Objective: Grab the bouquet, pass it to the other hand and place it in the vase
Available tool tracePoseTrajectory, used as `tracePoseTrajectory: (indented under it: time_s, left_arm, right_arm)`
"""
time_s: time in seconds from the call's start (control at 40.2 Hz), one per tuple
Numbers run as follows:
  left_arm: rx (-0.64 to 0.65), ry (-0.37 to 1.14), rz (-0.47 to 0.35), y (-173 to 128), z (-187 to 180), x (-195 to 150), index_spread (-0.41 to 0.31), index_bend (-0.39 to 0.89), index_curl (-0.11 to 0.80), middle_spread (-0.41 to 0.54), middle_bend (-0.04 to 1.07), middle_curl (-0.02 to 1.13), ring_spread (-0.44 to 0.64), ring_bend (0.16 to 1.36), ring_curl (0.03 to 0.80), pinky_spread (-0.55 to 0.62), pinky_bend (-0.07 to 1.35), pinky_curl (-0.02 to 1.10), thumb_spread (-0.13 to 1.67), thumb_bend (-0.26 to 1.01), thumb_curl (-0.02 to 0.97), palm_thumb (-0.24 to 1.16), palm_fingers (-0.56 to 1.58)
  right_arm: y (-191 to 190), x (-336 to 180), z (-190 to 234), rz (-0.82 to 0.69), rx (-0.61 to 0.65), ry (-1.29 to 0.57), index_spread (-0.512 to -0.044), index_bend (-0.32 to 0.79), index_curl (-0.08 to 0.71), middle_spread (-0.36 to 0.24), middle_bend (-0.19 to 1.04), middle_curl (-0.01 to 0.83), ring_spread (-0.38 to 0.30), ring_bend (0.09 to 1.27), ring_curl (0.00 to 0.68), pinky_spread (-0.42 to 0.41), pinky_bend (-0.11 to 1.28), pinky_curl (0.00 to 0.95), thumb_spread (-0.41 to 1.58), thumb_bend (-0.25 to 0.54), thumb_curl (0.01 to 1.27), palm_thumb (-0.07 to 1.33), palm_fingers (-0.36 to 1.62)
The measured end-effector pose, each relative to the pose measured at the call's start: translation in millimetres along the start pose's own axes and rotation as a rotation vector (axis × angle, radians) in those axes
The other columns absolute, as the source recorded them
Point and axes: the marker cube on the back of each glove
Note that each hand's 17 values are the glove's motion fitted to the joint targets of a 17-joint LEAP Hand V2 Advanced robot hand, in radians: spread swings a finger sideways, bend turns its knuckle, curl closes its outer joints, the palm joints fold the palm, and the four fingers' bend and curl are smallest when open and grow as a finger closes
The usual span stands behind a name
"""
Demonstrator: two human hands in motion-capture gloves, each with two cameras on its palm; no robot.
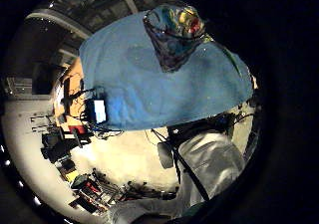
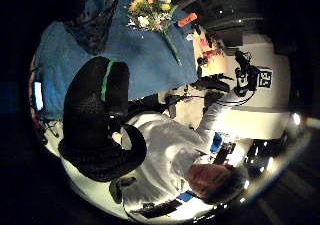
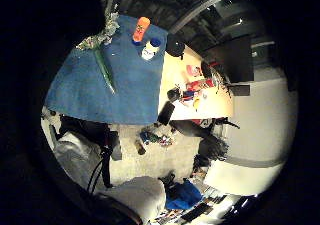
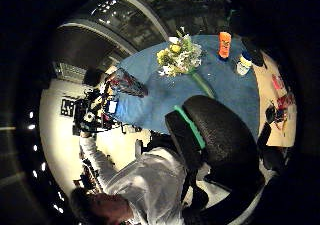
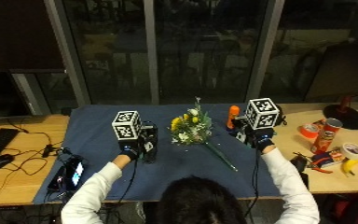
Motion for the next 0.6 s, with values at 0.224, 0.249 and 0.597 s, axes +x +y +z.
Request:
tracePoseTrajectory:
  time_s: [0.224,0.249,0.597]
  left_arm:
    - [0.012,-0.023,-0.022,5,-8,-5,-0.058,0.32,0.198,0.046,0.2,0.19,0.14,0.35,0.163,0.13,0.26,0.18,0.91,0.2,0.12,0.34,0.59]
    - [0.023,-0.028,-0.021,5,-10,-6,-0.06,0.32,0.208,0.047,0.19,0.2,0.15,0.35,0.168,0.14,0.26,0.19,0.95,0.2,0.126,0.34,0.59]
    - [0.079,-0.116,-0.051,5,-13,-9,-0.061,0.26,0.3,0.066,0.16,0.25,0.18,0.34,0.215,0.16,0.23,0.26,1.18,0.14,0.198,0.35,0.56]
  right_arm:
    - [-18,-7,6,-0.03,-0.01,-0.019,-0.267,0.15,0.17,-0.124,0.3,0.186,-0.062,0.44,0.211,0.027,0.34,0.193,0.89,0.229,0.1,0.38,0.65]
    - [-21,-8,7,-0.036,-0.01,-0.023,-0.274,0.15,0.176,-0.126,0.3,0.194,-0.063,0.44,0.218,0.029,0.34,0.199,0.92,0.226,0.1,0.39,0.64]
    - [-46,-18,18,0.012,-0.039,-0.017,-0.311,0.13,0.224,-0.104,0.27,0.276,-0.071,0.42,0.268,0.036,0.31,0.258,1.18,0.171,0.15,0.41,0.63]
